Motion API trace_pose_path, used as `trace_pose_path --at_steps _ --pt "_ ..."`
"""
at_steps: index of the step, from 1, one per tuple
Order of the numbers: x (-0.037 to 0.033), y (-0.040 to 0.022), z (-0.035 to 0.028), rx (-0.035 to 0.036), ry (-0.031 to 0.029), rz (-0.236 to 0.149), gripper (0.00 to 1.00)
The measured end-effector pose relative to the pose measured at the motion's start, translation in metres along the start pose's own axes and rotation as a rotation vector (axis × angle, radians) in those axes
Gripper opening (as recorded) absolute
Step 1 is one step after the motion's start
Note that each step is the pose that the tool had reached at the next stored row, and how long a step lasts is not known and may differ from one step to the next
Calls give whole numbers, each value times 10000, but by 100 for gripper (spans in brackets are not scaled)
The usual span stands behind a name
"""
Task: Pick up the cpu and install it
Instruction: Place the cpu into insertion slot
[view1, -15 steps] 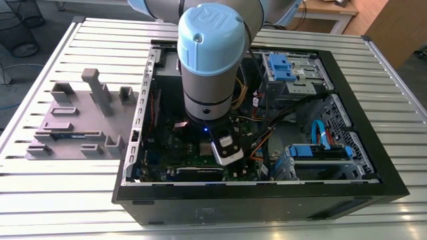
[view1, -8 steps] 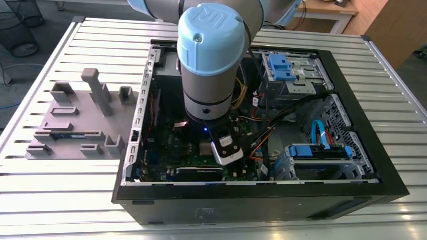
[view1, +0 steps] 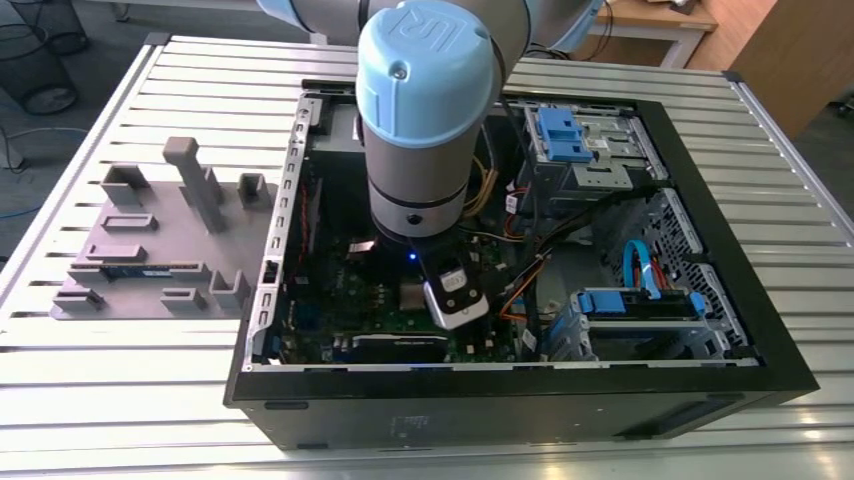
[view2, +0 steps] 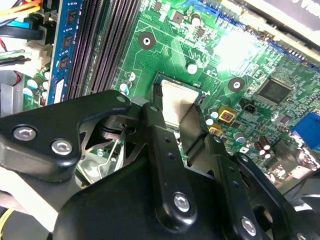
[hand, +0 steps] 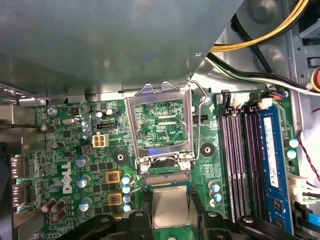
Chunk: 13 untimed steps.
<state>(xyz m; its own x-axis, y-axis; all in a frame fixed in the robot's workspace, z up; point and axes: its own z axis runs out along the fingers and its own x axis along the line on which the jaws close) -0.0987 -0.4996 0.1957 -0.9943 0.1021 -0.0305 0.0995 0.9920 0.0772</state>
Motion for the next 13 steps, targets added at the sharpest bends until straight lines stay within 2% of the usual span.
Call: trace_pose_path --at_steps 6,11,13 --pt "-1 5 -3 -55 9 0 39" --pt "0 11 -1 -302 33 11 39" --pt "-2 12 0 -316 37 13 39"
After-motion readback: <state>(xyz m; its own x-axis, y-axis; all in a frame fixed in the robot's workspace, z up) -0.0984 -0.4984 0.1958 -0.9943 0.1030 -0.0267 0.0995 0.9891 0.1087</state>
